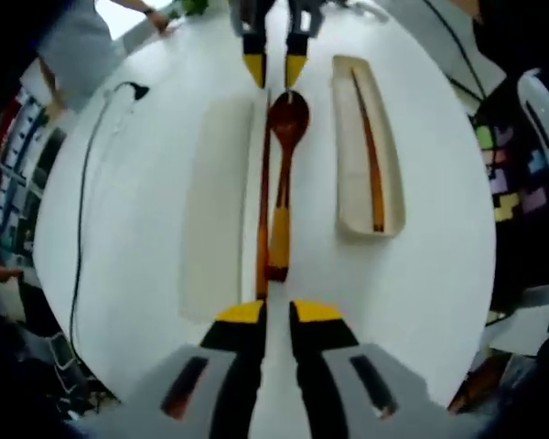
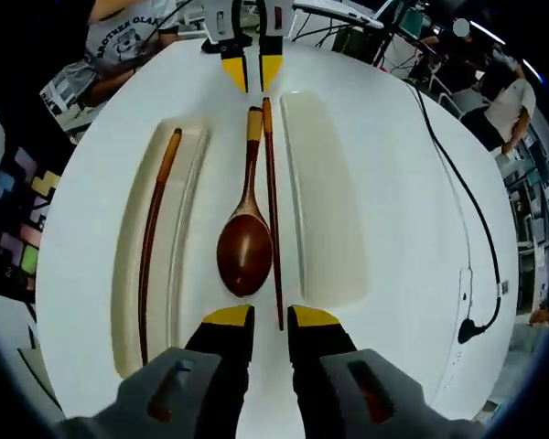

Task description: Arrange the utensils inside the cutlery case until each visible utensil rests in its matching compartment.

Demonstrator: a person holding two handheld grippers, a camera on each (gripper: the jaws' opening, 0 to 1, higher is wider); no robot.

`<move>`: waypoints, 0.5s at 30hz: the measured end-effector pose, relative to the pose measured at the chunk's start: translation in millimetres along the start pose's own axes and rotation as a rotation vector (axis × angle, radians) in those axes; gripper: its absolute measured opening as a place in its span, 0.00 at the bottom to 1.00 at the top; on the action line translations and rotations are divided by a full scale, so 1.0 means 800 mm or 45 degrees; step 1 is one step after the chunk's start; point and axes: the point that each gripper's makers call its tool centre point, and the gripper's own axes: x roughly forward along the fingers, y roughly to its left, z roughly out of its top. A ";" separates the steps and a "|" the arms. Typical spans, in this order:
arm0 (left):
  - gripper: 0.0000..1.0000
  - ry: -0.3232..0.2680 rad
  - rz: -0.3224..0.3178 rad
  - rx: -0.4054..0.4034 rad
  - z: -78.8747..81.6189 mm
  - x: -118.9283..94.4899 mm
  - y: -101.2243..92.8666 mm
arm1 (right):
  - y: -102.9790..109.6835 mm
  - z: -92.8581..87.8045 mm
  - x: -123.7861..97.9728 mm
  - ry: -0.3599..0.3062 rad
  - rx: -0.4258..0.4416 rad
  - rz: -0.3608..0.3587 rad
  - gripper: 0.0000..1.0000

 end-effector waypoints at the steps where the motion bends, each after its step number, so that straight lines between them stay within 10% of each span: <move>1: 0.10 0.000 0.000 0.000 0.000 0.001 0.001 | -0.001 0.001 0.002 -0.001 0.010 -0.002 0.14; 15: 0.10 0.046 -0.025 0.020 -0.001 0.013 0.011 | 0.005 0.001 0.010 0.017 0.006 0.073 0.11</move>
